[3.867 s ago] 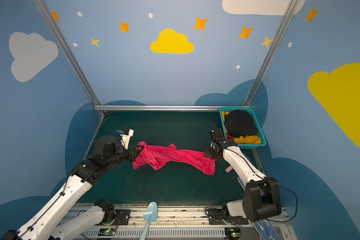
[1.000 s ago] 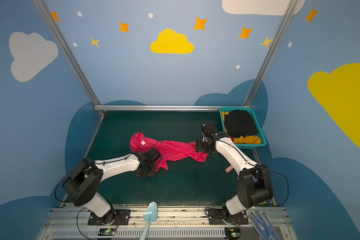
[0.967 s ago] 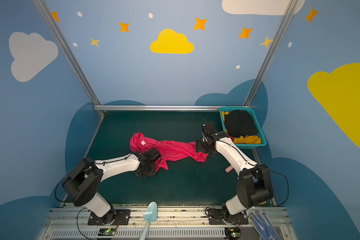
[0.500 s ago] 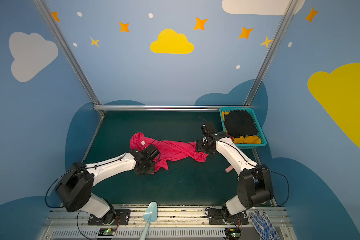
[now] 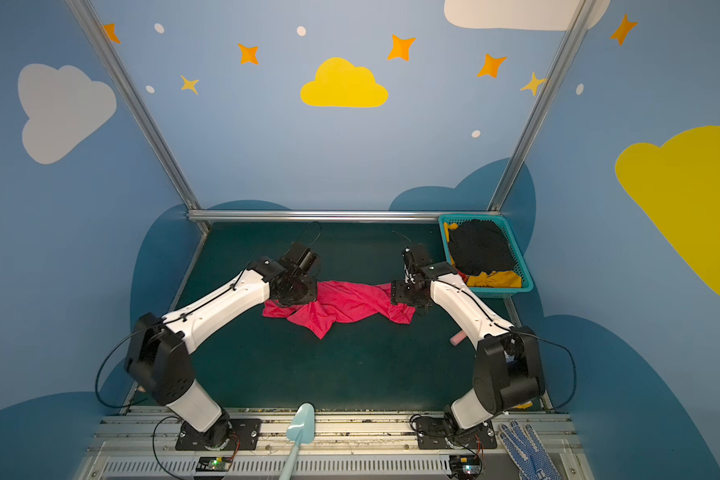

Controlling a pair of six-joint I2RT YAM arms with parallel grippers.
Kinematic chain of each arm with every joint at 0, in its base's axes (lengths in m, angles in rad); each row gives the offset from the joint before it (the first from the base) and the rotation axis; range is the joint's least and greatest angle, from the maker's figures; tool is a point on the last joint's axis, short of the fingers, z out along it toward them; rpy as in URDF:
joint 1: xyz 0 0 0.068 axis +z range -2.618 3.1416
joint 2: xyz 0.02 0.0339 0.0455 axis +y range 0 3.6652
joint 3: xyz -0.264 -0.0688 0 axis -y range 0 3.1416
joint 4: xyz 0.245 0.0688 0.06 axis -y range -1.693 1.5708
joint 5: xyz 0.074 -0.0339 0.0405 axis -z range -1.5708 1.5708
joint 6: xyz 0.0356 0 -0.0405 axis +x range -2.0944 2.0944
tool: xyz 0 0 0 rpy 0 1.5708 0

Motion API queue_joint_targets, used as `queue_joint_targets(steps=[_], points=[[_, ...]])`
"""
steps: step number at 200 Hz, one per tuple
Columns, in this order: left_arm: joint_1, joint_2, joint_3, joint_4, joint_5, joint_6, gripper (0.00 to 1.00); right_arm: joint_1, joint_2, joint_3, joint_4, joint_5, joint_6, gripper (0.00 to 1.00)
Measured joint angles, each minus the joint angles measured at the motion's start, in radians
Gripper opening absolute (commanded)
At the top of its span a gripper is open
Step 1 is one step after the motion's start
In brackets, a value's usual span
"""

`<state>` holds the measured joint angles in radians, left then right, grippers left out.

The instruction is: Fold and stack the t-shirts

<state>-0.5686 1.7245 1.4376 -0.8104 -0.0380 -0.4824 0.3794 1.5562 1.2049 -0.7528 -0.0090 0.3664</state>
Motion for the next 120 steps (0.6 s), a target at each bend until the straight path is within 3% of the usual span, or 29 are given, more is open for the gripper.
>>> queue_joint_targets(steps=[31,40,50,72,97,120], points=[[0.043,0.166,0.100,-0.002,0.030,0.058,0.15,-0.005,0.041,0.011,0.002,-0.001,-0.008,0.76],[0.060,0.207,0.126,-0.003,0.037,0.067,0.26,-0.005,0.053,0.016,0.001,-0.001,-0.008,0.76],[0.079,0.245,0.150,-0.002,0.046,0.078,0.31,-0.005,0.064,0.023,0.001,-0.003,-0.009,0.76],[0.112,0.292,0.192,-0.008,0.051,0.098,0.64,-0.005,0.088,0.043,0.000,-0.005,-0.014,0.76],[0.126,0.264,0.194,-0.021,0.029,0.117,0.75,-0.006,0.091,0.049,-0.001,-0.011,-0.019,0.76],[0.126,0.175,0.149,-0.025,0.002,0.127,0.77,-0.006,0.091,0.051,-0.002,-0.015,-0.024,0.76]])
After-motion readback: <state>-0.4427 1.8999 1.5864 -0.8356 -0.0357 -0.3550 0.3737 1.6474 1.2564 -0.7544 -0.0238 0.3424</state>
